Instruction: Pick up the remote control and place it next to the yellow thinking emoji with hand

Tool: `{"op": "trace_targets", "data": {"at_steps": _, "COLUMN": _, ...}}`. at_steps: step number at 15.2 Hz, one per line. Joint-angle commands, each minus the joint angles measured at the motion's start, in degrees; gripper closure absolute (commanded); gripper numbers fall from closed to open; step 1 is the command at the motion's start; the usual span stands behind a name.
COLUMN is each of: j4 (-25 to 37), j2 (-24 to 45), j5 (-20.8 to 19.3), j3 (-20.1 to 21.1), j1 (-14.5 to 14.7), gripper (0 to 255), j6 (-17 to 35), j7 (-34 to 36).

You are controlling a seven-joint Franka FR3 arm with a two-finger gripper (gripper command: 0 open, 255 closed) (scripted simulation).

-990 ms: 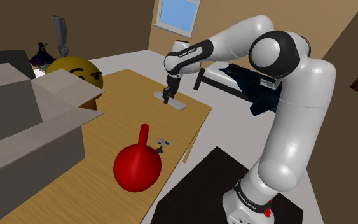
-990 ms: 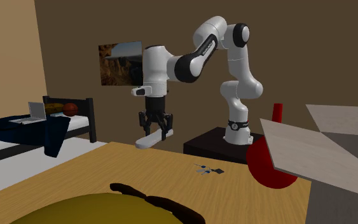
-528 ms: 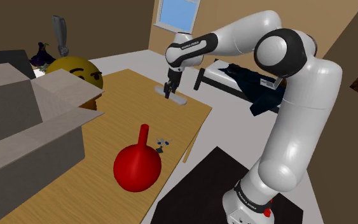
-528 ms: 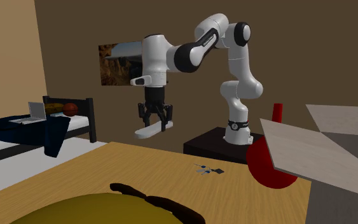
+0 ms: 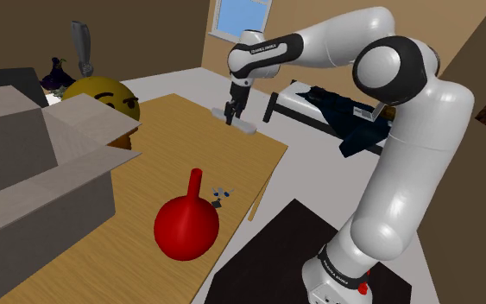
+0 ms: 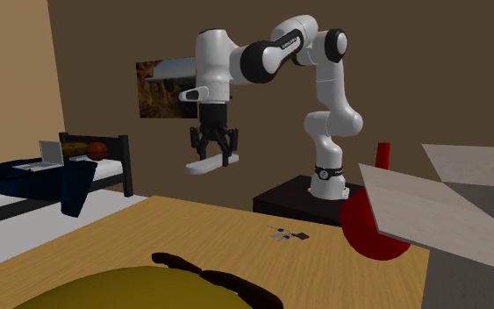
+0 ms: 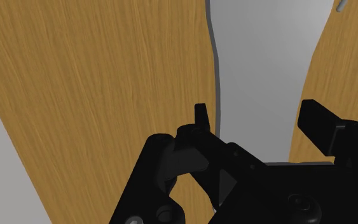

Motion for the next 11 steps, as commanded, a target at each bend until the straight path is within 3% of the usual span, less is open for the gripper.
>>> {"op": "trace_targets", "data": {"at_steps": 1, "j4": 0.90, "j2": -0.58, "j5": -0.09, "j3": -0.03, "j1": 0.01, "gripper": 255, "j6": -1.47, "j7": 0.01}}
{"op": "trace_targets", "data": {"at_steps": 11, "j4": 6.16, "j2": -2.46, "j5": -0.38, "j3": -0.11, "j1": 0.05, "gripper": 255, "j6": -8.60, "j7": 0.09}}
